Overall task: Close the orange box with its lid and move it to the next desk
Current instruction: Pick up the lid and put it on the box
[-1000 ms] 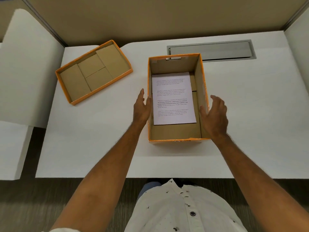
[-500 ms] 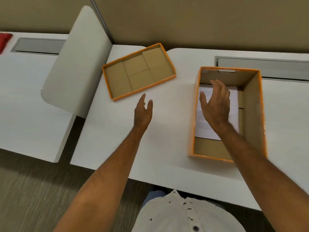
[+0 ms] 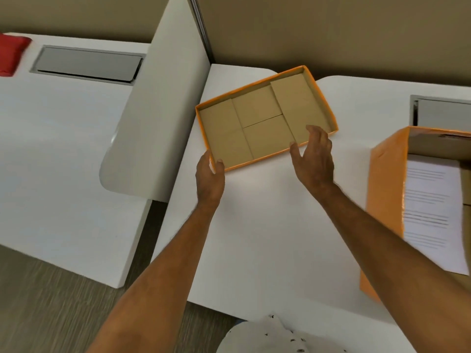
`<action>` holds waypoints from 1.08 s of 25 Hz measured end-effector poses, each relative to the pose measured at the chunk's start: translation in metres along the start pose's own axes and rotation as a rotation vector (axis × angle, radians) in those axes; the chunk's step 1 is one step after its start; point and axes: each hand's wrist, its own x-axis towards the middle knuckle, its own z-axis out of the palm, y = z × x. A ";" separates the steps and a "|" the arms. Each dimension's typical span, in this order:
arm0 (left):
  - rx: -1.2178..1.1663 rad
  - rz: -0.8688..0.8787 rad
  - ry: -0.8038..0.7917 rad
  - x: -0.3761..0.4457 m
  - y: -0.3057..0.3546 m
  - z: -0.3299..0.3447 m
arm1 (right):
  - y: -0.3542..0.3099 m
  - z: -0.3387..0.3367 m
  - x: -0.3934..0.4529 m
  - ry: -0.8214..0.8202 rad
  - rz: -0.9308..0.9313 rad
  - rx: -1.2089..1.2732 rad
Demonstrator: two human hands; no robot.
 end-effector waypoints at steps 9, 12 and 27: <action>-0.018 -0.214 0.061 0.077 -0.007 0.020 | 0.022 0.071 0.028 -0.190 0.011 -0.093; 0.026 -0.217 0.060 0.092 -0.019 0.029 | 0.028 0.077 0.024 -0.175 -0.019 -0.075; -0.482 -0.071 0.183 0.026 0.047 0.003 | 0.007 0.030 0.020 -0.184 -0.069 -0.082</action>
